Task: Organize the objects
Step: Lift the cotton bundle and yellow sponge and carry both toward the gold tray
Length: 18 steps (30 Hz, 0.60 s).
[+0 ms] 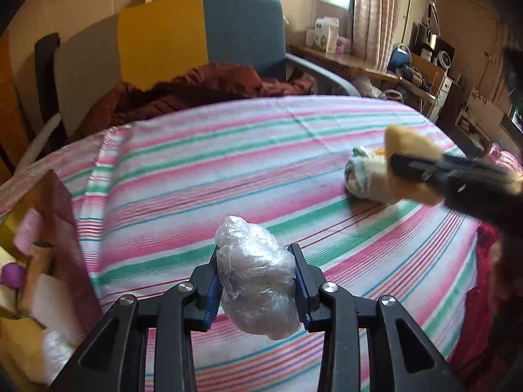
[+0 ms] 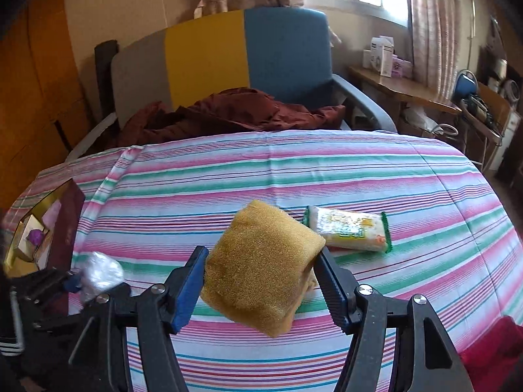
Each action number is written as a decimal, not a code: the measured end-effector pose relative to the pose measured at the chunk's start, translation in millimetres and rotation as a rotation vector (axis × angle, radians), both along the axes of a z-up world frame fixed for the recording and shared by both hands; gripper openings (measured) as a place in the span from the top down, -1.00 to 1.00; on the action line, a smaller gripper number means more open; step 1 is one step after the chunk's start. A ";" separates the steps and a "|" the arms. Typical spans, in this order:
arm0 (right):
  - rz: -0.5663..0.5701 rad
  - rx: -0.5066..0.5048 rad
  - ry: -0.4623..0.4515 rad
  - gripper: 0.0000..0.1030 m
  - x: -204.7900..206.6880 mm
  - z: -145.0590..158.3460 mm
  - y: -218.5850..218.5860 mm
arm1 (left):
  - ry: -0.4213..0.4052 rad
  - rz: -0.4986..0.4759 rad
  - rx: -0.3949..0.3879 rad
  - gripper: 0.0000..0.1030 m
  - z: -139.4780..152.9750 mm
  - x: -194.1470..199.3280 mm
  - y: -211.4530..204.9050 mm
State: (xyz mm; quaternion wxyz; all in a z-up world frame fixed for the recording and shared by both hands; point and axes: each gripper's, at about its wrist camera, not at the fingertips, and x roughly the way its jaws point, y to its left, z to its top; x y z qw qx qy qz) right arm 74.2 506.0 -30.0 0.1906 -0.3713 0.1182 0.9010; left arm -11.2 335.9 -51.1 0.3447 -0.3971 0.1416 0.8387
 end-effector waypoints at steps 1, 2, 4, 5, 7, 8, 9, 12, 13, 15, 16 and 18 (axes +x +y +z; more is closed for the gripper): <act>0.008 0.001 -0.001 -0.29 -0.7 0.1 -2.4 | 0.007 0.001 0.006 0.29 4.5 1.6 -2.6; 0.014 0.003 -0.001 -0.30 -0.9 0.1 -5.6 | 0.022 0.006 0.013 0.29 11.6 5.2 -7.9; 0.030 0.004 -0.004 -0.30 -2.4 -0.9 -10.2 | 0.041 0.013 0.020 0.29 21.1 7.8 -13.9; 0.042 0.003 -0.005 -0.30 -3.5 -1.8 -13.7 | 0.057 0.018 0.027 0.29 28.1 10.7 -19.7; 0.063 0.001 -0.005 -0.30 -4.9 -3.0 -19.5 | 0.079 0.027 0.031 0.29 36.0 14.1 -24.9; 0.072 0.003 -0.006 -0.30 -5.6 -3.3 -22.6 | 0.097 0.033 0.032 0.29 41.2 17.0 -29.1; 0.083 0.007 -0.008 -0.30 -6.7 -3.9 -26.7 | 0.111 0.038 0.037 0.29 46.1 19.6 -33.5; 0.104 0.006 -0.012 -0.30 -9.2 -6.7 -34.9 | 0.126 0.052 0.045 0.29 54.8 23.9 -43.5; 0.110 0.005 -0.015 -0.30 -9.8 -8.0 -37.2 | 0.125 0.058 0.051 0.29 57.6 24.7 -47.5; 0.124 0.002 -0.020 -0.30 -11.2 -10.9 -41.8 | 0.126 0.067 0.054 0.28 60.5 24.9 -52.9; 0.129 0.002 -0.024 -0.30 -12.0 -12.4 -44.2 | 0.127 0.074 0.055 0.28 61.3 25.7 -55.9; 0.136 -0.002 -0.028 -0.30 -12.8 -13.8 -47.0 | 0.125 0.087 0.060 0.28 62.9 25.8 -63.3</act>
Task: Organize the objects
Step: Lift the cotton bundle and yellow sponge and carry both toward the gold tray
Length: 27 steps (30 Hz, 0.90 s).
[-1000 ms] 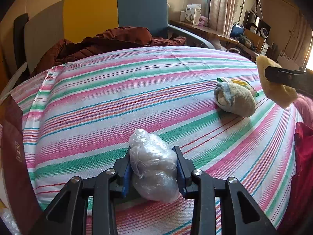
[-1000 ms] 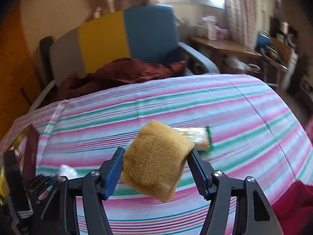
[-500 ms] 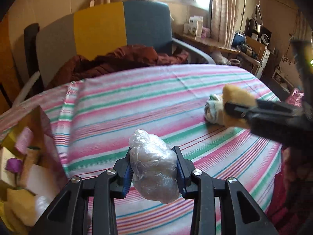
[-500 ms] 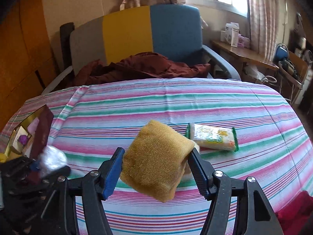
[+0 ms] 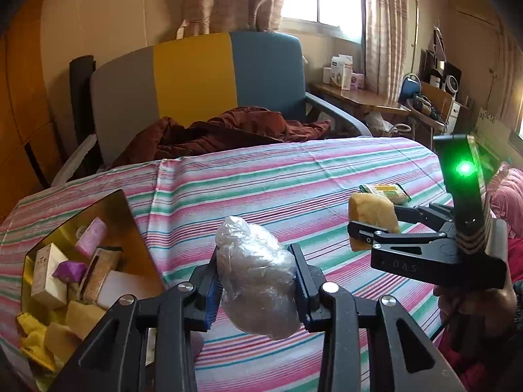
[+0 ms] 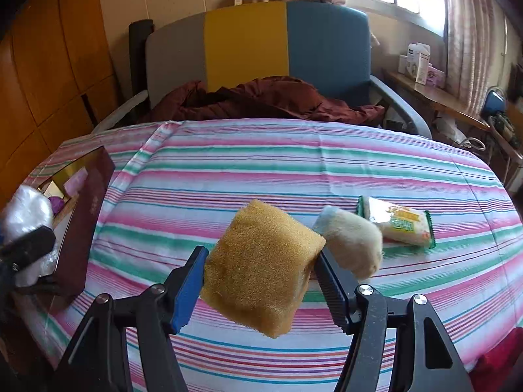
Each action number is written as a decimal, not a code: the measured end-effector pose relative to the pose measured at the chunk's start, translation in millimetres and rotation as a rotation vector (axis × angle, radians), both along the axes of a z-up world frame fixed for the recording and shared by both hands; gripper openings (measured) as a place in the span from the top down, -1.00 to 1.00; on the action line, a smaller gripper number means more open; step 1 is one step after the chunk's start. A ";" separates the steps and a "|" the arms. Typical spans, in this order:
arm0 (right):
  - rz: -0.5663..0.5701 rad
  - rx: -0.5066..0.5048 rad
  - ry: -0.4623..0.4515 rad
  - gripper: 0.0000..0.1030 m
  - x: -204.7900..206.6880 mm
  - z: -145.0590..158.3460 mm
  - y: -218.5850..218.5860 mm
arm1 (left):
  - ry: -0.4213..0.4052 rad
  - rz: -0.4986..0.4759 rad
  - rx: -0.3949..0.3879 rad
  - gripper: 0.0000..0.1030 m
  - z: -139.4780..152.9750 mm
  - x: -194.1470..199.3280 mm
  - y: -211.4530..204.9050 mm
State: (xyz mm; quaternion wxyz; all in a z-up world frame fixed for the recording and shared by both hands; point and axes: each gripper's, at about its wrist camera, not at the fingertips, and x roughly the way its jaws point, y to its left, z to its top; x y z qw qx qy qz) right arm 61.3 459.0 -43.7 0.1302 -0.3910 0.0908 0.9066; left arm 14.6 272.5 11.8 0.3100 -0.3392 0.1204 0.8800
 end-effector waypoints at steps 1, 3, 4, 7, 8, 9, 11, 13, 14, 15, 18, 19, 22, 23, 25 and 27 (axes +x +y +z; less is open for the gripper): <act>0.004 -0.003 -0.002 -0.30 -0.3 -0.8 -1.3 | 0.000 0.007 0.001 0.28 0.2 0.2 -3.7; 0.014 -0.003 -0.005 -0.30 -1.6 -2.6 -5.2 | -0.003 0.025 0.004 0.28 0.8 -1.0 -13.1; 0.023 -0.007 -0.011 -0.30 -2.7 -4.3 -7.7 | -0.006 0.031 0.007 0.28 0.6 -1.4 -16.0; 0.043 -0.002 -0.024 -0.30 -5.4 -8.0 -15.6 | -0.013 0.056 0.018 0.28 0.8 -6.3 -31.7; 0.049 -0.004 -0.027 -0.30 -5.9 -8.7 -17.8 | -0.018 0.062 0.021 0.28 0.6 -7.6 -36.0; 0.055 -0.006 -0.031 -0.30 -6.4 -9.3 -20.4 | -0.026 0.076 0.027 0.28 0.3 -10.0 -44.4; 0.067 -0.006 -0.042 -0.30 -8.2 -12.0 -26.4 | -0.032 0.099 0.037 0.28 -0.5 -13.2 -58.2; 0.080 -0.003 -0.058 -0.30 -9.8 -15.5 -32.9 | -0.040 0.130 0.046 0.28 -0.5 -16.8 -74.7; 0.083 -0.005 -0.064 -0.30 -10.1 -16.6 -35.0 | -0.042 0.152 0.055 0.28 0.5 -18.9 -85.9; 0.088 -0.007 -0.070 -0.30 -10.8 -17.3 -37.4 | -0.042 0.166 0.061 0.28 1.3 -19.9 -94.3; 0.107 0.000 -0.081 -0.30 -11.4 -14.7 -48.0 | -0.033 0.233 0.088 0.28 6.9 -25.4 -131.0; 0.115 0.003 -0.080 -0.30 -11.5 -12.5 -52.0 | -0.033 0.249 0.093 0.29 7.8 -26.7 -139.2; 0.143 -0.004 -0.069 -0.30 -11.5 -3.8 -68.3 | -0.039 0.322 0.116 0.29 9.5 -32.8 -175.1; 0.151 -0.011 -0.064 -0.30 -11.5 -1.8 -72.6 | -0.039 0.349 0.120 0.29 9.3 -34.9 -187.7; 0.176 -0.021 -0.052 -0.30 -13.7 4.2 -86.2 | -0.038 0.388 0.127 0.29 8.7 -38.6 -207.2; 0.200 -0.035 -0.038 -0.30 -17.0 9.0 -100.3 | -0.041 0.424 0.137 0.29 7.1 -40.2 -225.6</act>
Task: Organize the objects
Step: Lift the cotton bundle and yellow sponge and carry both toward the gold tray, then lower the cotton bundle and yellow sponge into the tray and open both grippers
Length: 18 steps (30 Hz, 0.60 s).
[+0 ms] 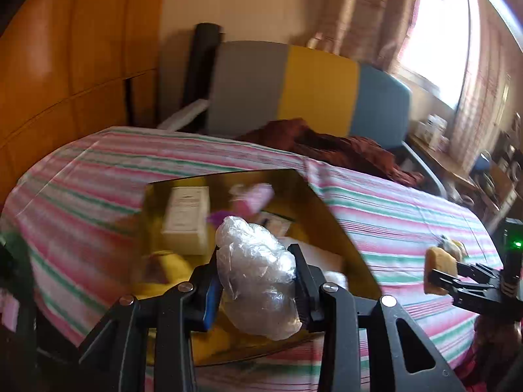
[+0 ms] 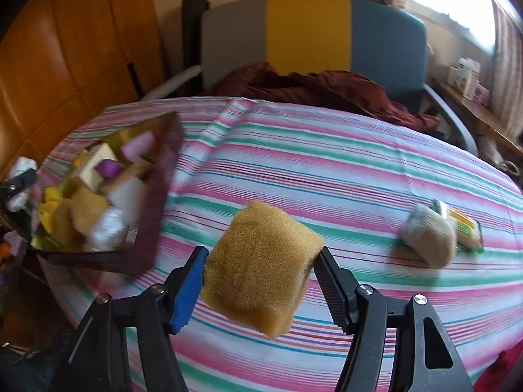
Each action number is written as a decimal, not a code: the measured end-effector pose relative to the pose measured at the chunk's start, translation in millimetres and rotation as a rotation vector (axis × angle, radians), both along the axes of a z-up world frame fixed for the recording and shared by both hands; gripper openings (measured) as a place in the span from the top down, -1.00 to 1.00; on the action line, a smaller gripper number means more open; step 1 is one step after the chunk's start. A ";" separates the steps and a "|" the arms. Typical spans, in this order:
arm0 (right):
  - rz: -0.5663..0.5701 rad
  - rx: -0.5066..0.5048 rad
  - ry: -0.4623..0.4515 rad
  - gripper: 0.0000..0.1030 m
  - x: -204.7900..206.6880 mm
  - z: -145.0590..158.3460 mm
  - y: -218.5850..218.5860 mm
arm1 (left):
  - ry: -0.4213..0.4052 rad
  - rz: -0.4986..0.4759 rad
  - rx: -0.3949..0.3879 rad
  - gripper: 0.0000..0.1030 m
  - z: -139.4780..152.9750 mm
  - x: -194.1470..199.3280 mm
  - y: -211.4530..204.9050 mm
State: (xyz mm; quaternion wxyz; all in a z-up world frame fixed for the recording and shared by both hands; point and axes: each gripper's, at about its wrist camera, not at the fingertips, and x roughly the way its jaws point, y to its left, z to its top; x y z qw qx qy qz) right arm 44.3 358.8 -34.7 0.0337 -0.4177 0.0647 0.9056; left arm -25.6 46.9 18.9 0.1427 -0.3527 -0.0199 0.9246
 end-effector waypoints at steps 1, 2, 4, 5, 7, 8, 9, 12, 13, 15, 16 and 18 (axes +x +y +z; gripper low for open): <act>0.013 -0.012 0.007 -0.30 -1.9 2.7 -7.4 | -0.001 0.013 0.010 0.29 -0.4 0.3 -8.2; 0.026 -0.024 0.014 -0.30 -4.3 5.5 -15.0 | -0.002 0.027 0.024 0.29 -0.7 -0.3 -17.2; 0.049 -0.041 0.030 -0.30 -9.0 11.5 -30.1 | -0.001 0.028 0.062 0.29 -0.7 -0.4 -30.5; 0.060 -0.050 0.037 -0.30 -11.3 14.3 -36.8 | 0.001 0.027 0.084 0.29 -0.1 -0.5 -36.2; 0.087 -0.065 0.053 -0.30 -16.6 20.5 -52.4 | 0.016 0.016 0.106 0.29 2.4 1.2 -43.0; 0.104 -0.070 0.061 -0.30 -20.0 23.5 -61.4 | 0.023 0.011 0.111 0.29 3.2 2.2 -43.3; 0.122 -0.075 0.068 -0.30 -23.5 26.0 -70.5 | 0.028 0.003 0.116 0.29 3.7 3.1 -44.4; 0.160 -0.084 0.074 -0.30 -32.6 29.6 -90.5 | 0.035 -0.020 0.131 0.29 4.7 6.5 -46.1; 0.171 -0.088 0.075 -0.30 -35.3 30.2 -96.0 | 0.036 -0.025 0.135 0.29 5.4 7.7 -46.7; 0.194 -0.095 0.076 -0.30 -39.9 32.1 -107.4 | 0.026 -0.035 0.154 0.29 6.4 6.6 -47.9; 0.205 -0.094 0.075 -0.30 -42.1 32.8 -112.2 | 0.020 -0.039 0.162 0.29 7.0 3.1 -47.4; 0.215 -0.087 0.074 -0.30 -45.2 33.0 -117.3 | 0.015 -0.046 0.172 0.29 9.0 -4.1 -44.6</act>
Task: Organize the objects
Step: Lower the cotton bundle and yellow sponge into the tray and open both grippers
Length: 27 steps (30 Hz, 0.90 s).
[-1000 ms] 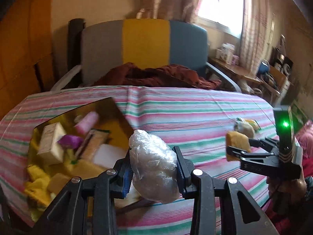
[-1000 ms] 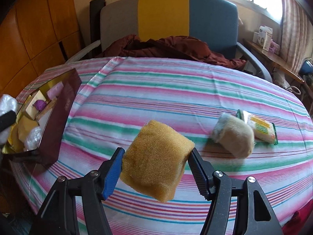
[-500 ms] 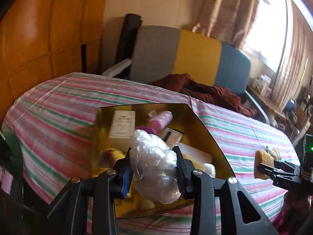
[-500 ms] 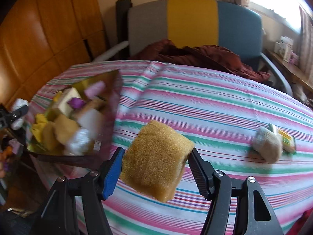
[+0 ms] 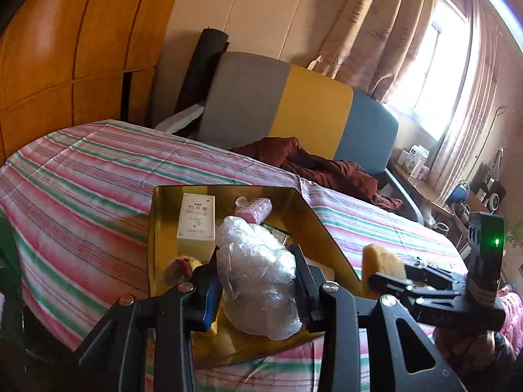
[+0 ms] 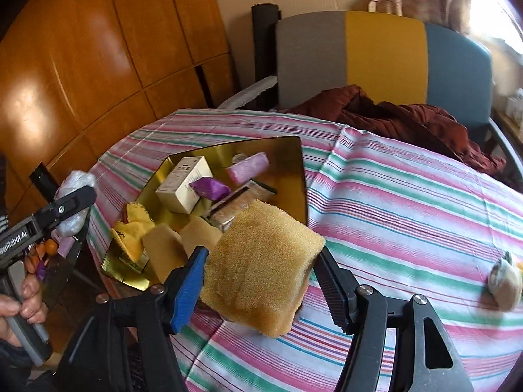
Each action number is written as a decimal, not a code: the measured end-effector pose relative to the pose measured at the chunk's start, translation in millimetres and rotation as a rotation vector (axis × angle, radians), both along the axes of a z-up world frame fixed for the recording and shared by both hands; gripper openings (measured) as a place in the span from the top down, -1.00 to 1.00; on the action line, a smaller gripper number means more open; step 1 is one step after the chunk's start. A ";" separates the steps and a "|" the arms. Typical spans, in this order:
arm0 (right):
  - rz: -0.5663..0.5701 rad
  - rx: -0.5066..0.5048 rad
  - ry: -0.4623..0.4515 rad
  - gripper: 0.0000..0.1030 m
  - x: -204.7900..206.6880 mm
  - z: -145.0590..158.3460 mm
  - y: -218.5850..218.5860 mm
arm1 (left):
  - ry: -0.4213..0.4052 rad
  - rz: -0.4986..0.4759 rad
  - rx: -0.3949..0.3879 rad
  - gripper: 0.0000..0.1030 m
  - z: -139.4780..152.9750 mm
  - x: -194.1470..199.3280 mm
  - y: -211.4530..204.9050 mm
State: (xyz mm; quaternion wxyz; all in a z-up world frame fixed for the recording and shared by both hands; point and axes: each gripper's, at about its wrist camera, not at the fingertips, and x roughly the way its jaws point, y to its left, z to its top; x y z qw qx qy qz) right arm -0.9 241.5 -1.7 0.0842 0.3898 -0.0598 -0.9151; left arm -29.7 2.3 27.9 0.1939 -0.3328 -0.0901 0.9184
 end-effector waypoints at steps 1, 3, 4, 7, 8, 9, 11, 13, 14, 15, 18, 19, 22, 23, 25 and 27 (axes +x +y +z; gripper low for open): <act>0.002 -0.003 -0.002 -0.30 -2.5 0.1 -2.2 | -0.003 -0.006 0.006 0.28 1.2 -3.1 1.9; 0.005 -0.020 -0.009 -0.30 -7.7 -0.1 -4.9 | -0.012 -0.036 0.018 0.28 4.5 -15.7 11.4; 0.011 -0.026 -0.012 -0.30 -8.6 -0.6 -6.3 | -0.010 -0.042 0.018 0.28 6.3 -19.4 15.1; 0.035 -0.022 -0.019 -0.30 -12.1 -3.6 -17.0 | -0.012 -0.083 0.017 0.28 12.1 -38.3 33.0; 0.043 -0.027 -0.023 -0.30 -13.1 -5.9 -21.0 | -0.012 -0.101 0.015 0.28 13.7 -47.6 40.8; 0.048 -0.033 -0.028 -0.30 -13.3 -8.0 -23.3 | -0.012 -0.110 0.011 0.28 14.4 -53.1 44.8; 0.059 -0.040 -0.037 -0.30 -13.7 -11.3 -27.0 | -0.019 -0.147 -0.004 0.28 14.9 -69.8 59.4; 0.074 -0.050 -0.043 -0.30 -13.6 -14.4 -31.0 | -0.026 -0.179 -0.015 0.27 15.0 -85.1 72.1; 0.078 -0.050 -0.045 -0.30 -14.0 -15.4 -32.4 | -0.031 -0.195 -0.023 0.27 14.8 -94.9 80.1; 0.081 -0.051 -0.048 -0.30 -14.7 -16.8 -33.3 | -0.035 -0.206 -0.025 0.27 14.6 -104.8 87.6; 0.085 -0.061 -0.060 -0.30 -17.0 -22.0 -35.2 | -0.078 -0.238 -0.027 0.02 8.8 -129.0 104.8; 0.086 -0.063 -0.064 -0.30 -17.6 -23.6 -35.7 | -0.095 -0.231 -0.030 -0.05 5.6 -137.7 110.4; 0.089 -0.071 -0.074 -0.30 -18.0 -27.9 -35.7 | -0.142 -0.205 -0.058 -0.08 -6.0 -158.1 121.7; 0.090 -0.071 -0.075 -0.30 -18.0 -28.6 -35.6 | -0.151 -0.201 -0.053 -0.09 -8.4 -161.3 121.9; 0.093 -0.075 -0.079 -0.30 -17.3 -31.1 -35.0 | -0.157 -0.172 -0.043 -0.09 -9.7 -161.5 116.4; 0.094 -0.078 -0.082 -0.30 -17.7 -33.5 -34.2 | -0.153 -0.152 -0.042 -0.08 -8.3 -158.0 108.4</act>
